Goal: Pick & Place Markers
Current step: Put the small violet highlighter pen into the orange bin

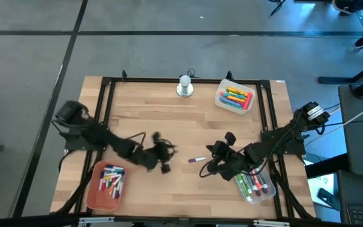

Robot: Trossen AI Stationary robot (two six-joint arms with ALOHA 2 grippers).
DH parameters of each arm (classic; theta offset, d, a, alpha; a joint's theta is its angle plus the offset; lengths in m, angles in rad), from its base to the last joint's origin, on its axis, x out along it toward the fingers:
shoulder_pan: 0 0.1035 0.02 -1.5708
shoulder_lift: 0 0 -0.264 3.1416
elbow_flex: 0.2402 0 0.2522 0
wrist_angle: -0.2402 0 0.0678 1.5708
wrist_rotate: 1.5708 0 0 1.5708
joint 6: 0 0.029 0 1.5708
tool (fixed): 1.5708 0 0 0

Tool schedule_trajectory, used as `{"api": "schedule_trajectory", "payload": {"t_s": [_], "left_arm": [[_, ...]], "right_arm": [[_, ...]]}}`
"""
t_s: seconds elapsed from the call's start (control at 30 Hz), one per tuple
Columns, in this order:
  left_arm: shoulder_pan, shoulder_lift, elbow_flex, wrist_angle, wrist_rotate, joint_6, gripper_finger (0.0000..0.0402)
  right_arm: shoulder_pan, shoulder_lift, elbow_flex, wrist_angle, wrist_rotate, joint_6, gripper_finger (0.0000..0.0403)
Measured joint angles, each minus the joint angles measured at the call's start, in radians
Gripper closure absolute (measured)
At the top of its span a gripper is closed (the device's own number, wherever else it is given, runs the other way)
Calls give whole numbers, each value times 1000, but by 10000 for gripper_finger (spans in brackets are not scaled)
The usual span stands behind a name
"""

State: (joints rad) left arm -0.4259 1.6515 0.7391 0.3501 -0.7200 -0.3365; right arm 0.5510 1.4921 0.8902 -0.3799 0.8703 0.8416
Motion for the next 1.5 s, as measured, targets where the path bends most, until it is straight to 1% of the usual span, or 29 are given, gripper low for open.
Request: {"api": "schedule_trajectory", "payload": {"t_s": [0.07, 0.13, 0.17, 0.23, 0.3, 0.47, 0.73, 0.83, 0.9, 0.97, 1.03, 1.17, 1.2, 1.27, 1.37, 1.43, 1.5], "left_arm": [[45, 72, 5, 198, 133, 104, 293], [79, 135, 17, 313, 231, 162, 287], [94, 162, 23, 343, 270, 173, 284], [121, 212, 39, 351, 317, 182, 280], [145, 257, 51, 350, 334, 181, 278], [185, 365, 96, 441, 385, 176, 277], [171, 472, 198, 428, 470, 184, 276], [169, 491, 211, 354, 477, 174, 276], [171, 486, 217, 293, 495, 168, 277], [175, 482, 221, 232, 498, 157, 285], [179, 482, 222, 199, 504, 131, 302], [181, 473, 219, 185, 520, 119, 354], [180, 462, 218, 166, 523, 122, 361], [173, 430, 215, 112, 516, 122, 361], [151, 348, 211, -57, 468, 122, 361], [124, 268, 207, -225, 433, 129, 362], [89, 176, 204, -410, 432, 115, 362]], "right_arm": [[0, -15, 0, -17, 0, 17, 384], [0, -29, 0, -27, 0, 24, 380], [2, -36, 0, -29, 0, 28, 378], [7, -43, 0, -34, -1, 40, 372], [12, -43, 0, -38, -6, 47, 367], [30, -39, 0, -44, -27, 96, 359], [64, -35, 0, -41, -28, 128, 358], [63, -35, 0, -40, -32, 129, 358], [64, -35, 0, -42, -52, 141, 358], [68, -35, 0, -49, -60, 147, 358], [71, -35, 0, -49, -61, 150, 358], [74, -35, 0, -50, -72, 154, 358], [75, -35, 0, -50, -78, 154, 358], [78, -35, 0, -51, -84, 154, 358], [82, -35, 0, -55, -85, 154, 358], [82, -35, 0, -71, -85, 154, 358], [82, -35, 0, -73, -85, 154, 358]]}}
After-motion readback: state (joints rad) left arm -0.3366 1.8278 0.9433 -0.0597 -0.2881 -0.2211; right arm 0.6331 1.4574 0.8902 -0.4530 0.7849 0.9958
